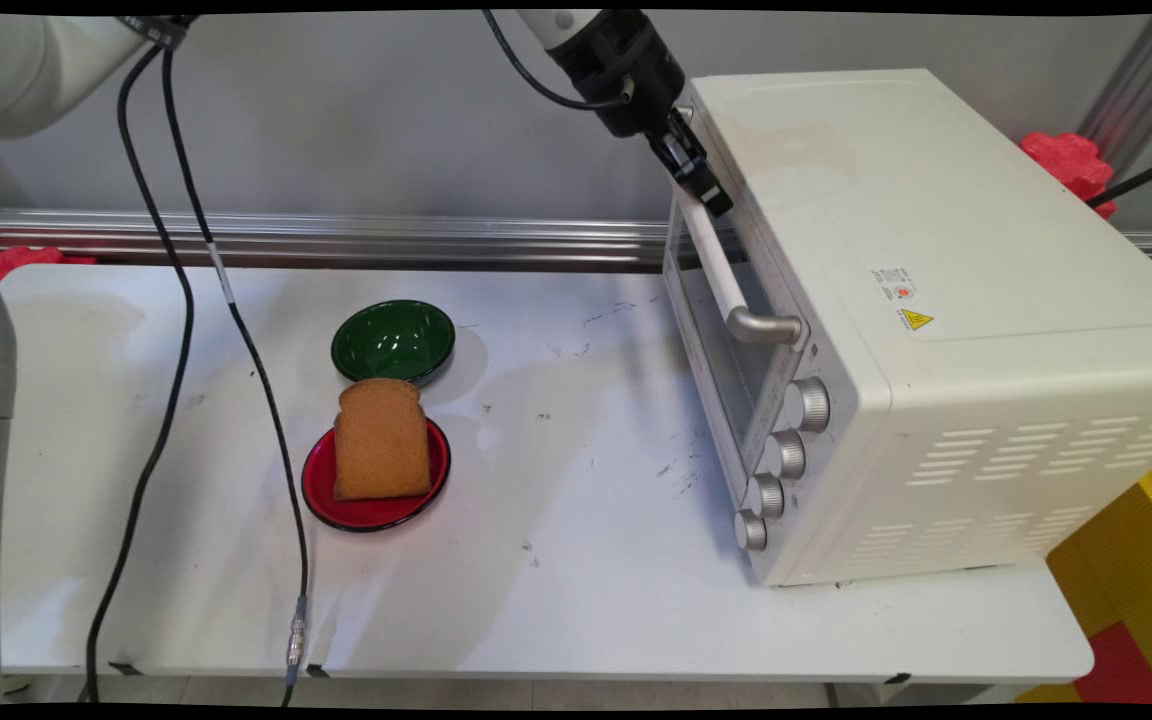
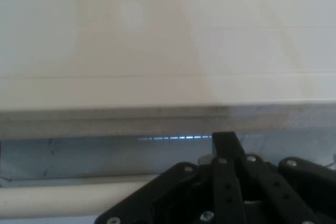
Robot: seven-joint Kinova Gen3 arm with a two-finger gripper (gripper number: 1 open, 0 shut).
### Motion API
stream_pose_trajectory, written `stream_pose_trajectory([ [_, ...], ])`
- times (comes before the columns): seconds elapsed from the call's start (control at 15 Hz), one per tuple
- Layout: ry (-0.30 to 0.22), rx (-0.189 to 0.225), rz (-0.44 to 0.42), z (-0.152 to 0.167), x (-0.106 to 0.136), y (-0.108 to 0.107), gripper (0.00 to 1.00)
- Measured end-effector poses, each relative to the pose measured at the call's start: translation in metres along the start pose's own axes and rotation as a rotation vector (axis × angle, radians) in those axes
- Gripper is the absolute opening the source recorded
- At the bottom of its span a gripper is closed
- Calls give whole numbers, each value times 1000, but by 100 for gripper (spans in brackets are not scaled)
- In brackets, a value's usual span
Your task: Open the oven
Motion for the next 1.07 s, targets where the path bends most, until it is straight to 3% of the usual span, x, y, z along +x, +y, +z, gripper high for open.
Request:
stream_pose_trajectory([
  [0.53, -26, -1, 3, -2, -19, 0, 0],
  [1.07, -94, 7, -32, -33, -62, 2, 0],
])
